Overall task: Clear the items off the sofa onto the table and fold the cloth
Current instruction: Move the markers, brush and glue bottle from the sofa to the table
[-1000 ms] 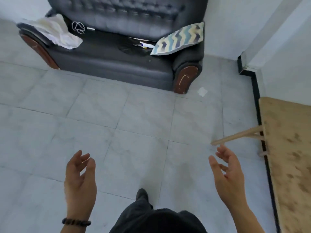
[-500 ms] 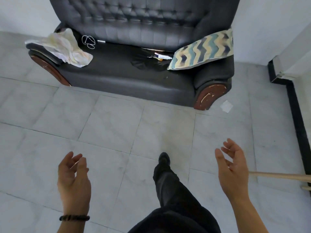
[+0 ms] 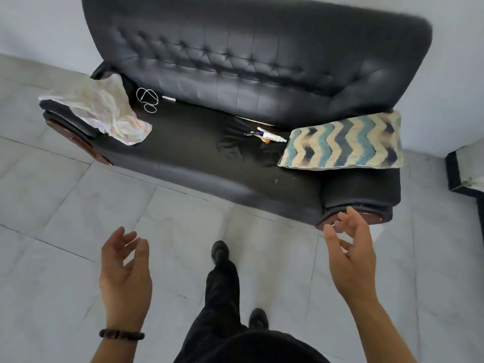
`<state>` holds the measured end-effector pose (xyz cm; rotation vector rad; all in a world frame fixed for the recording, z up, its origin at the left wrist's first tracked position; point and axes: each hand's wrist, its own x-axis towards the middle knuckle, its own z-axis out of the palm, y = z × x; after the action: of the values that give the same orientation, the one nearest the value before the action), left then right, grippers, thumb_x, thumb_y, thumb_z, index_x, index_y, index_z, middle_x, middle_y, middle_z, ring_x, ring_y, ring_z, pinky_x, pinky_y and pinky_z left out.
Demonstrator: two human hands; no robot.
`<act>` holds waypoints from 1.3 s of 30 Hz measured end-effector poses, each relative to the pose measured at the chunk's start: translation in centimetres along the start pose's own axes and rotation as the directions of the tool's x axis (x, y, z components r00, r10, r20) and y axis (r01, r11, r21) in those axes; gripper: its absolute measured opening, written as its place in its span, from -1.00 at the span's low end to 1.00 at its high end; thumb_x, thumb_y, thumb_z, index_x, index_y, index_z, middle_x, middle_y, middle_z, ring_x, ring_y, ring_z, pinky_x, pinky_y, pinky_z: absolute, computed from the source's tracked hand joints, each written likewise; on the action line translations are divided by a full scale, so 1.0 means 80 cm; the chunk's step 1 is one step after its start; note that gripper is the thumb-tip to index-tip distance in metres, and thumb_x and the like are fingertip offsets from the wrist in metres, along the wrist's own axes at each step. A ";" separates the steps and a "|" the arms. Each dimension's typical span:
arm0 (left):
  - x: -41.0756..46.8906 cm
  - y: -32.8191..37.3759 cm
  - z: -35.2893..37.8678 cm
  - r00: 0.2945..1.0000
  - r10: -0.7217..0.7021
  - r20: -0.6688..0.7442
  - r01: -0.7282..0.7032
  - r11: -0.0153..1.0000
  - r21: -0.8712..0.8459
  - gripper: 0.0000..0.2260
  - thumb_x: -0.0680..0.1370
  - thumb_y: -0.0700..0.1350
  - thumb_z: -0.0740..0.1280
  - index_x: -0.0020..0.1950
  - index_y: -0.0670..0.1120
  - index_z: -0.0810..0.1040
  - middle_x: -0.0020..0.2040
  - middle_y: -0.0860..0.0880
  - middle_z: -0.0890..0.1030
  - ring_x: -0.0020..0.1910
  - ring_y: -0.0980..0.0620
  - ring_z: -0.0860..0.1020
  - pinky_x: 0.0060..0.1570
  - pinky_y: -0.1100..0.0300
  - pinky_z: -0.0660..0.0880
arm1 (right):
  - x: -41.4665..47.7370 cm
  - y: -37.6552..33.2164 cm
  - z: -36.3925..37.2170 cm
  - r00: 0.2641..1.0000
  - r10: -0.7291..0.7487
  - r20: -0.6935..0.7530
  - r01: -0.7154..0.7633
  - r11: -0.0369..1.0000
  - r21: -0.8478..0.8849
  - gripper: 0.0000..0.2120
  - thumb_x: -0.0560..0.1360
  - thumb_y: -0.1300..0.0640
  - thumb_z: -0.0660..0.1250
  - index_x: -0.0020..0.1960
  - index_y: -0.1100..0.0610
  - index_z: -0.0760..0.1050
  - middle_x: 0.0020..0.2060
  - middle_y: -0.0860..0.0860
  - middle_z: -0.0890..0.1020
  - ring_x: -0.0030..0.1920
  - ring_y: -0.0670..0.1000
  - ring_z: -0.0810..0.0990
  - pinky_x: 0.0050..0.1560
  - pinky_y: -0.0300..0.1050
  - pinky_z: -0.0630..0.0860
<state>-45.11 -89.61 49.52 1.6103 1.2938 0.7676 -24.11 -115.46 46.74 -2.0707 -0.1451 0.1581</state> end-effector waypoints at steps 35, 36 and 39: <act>0.532 0.007 0.708 0.836 -0.134 0.532 0.050 0.984 0.169 -0.66 0.58 -0.16 0.29 0.36 -0.02 0.43 0.19 0.04 0.57 0.16 0.18 0.55 0.13 0.25 0.52 | 0.656 0.105 0.365 0.920 0.391 0.009 -0.391 0.919 0.059 -0.57 0.53 -0.02 0.30 0.38 -0.14 0.31 0.26 -0.23 0.50 0.28 -0.20 0.48 0.11 -0.31 0.50; 0.540 -0.021 0.739 0.838 -0.134 0.530 0.052 0.985 0.166 -0.66 0.58 -0.17 0.30 0.36 -0.03 0.42 0.19 0.04 0.57 0.15 0.19 0.55 0.12 0.34 0.50 | 0.668 0.133 0.389 0.917 0.399 0.011 -0.399 0.915 0.054 -0.57 0.53 -0.04 0.30 0.36 -0.17 0.31 0.26 -0.23 0.50 0.28 -0.21 0.48 0.09 -0.36 0.49; 0.571 -0.118 0.832 0.838 -0.113 0.534 0.029 0.986 0.164 -0.63 0.58 -0.18 0.32 0.38 -0.08 0.40 0.22 0.04 0.54 0.18 0.17 0.53 0.10 0.40 0.46 | 0.706 0.224 0.470 0.913 0.407 0.036 -0.408 0.913 0.019 -0.62 0.55 -0.05 0.29 0.33 -0.24 0.31 0.29 -0.19 0.47 0.28 -0.21 0.47 0.10 -0.34 0.51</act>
<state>21.36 -62.72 11.21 1.7216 0.9986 0.1354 25.62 -82.19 10.07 -2.0493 0.2744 0.4462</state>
